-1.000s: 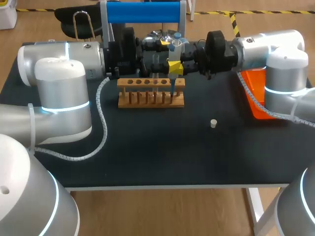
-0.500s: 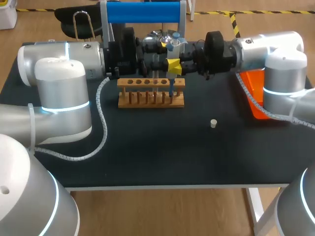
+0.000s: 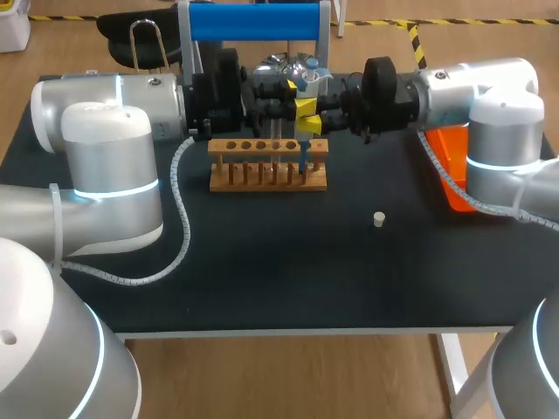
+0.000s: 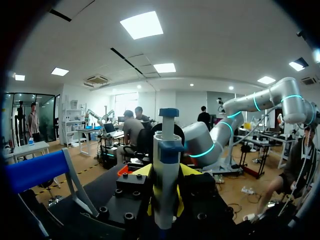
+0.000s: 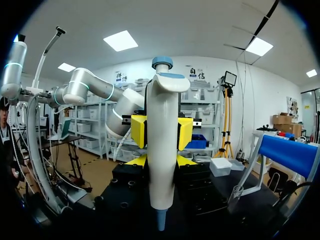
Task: Invert the test tube, pick up the pipette, mount the tip to pipette, aspirate from beaker and dispense into the tube, eject the tip, return the pipette, and cap with the stopper.
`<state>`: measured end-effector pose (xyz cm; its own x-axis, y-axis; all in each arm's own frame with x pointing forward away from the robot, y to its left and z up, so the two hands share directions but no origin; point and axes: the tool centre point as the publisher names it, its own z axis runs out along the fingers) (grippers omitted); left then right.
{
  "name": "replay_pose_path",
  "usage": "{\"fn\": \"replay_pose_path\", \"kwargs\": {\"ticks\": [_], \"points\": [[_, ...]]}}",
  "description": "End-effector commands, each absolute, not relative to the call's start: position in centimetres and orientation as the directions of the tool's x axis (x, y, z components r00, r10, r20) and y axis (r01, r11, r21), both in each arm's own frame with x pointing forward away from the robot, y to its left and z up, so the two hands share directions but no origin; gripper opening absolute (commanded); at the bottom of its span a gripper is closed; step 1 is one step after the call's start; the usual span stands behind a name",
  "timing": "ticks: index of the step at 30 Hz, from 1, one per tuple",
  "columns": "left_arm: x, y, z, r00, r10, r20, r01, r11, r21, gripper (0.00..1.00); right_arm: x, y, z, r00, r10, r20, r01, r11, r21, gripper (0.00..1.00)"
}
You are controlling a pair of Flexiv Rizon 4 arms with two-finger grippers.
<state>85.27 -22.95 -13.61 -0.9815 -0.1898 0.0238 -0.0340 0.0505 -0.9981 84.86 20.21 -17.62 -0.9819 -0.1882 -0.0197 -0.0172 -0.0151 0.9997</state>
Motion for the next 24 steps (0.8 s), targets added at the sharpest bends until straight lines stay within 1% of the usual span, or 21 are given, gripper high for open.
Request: {"fn": "replay_pose_path", "kwargs": {"ticks": [1,4,5,6,7,15,21,24], "points": [[85.2,-23.0,-13.5,-0.982,-0.188,0.025,-0.035,0.051,-0.998,0.00,84.9,20.3,-17.7,-0.982,-0.185,-0.021,-0.019,-0.014,1.000,0.00],[85.2,-23.0,-13.5,-0.982,-0.188,0.025,-0.035,0.051,-0.998,0.00,84.9,20.3,-17.6,-0.982,-0.187,-0.022,-0.020,-0.012,1.000,0.00],[85.2,-23.0,-13.5,-0.982,-0.188,0.025,-0.035,0.051,-0.998,0.00,84.8,20.3,-17.6,-0.982,-0.187,-0.022,-0.020,-0.012,1.000,0.22],[85.2,-23.0,-13.5,-0.982,-0.188,0.025,-0.035,0.051,-0.998,0.00,84.8,20.2,-17.6,-0.982,-0.188,-0.021,-0.020,-0.011,1.000,0.48],[85.2,-23.0,-13.5,-0.982,-0.188,0.025,-0.035,0.051,-0.998,0.00,84.7,20.2,-17.6,-0.982,-0.188,-0.021,-0.019,-0.010,1.000,1.00],[85.2,-23.0,-13.5,-0.982,-0.188,0.025,-0.035,0.051,-0.998,0.00,84.3,18.7,-17.1,-0.980,-0.198,-0.023,-0.021,-0.013,1.000,1.00],[85.2,-23.0,-13.5,-0.982,-0.188,0.025,-0.035,0.051,-0.998,0.00,85.1,15.5,-16.6,-0.985,-0.168,-0.042,-0.041,-0.013,0.999,1.00],[85.2,-23.0,-13.5,-0.982,-0.188,0.025,-0.035,0.051,-0.998,0.00,86.5,13.9,-16.9,-0.991,-0.130,-0.038,-0.038,0.004,0.999,1.00]]}}
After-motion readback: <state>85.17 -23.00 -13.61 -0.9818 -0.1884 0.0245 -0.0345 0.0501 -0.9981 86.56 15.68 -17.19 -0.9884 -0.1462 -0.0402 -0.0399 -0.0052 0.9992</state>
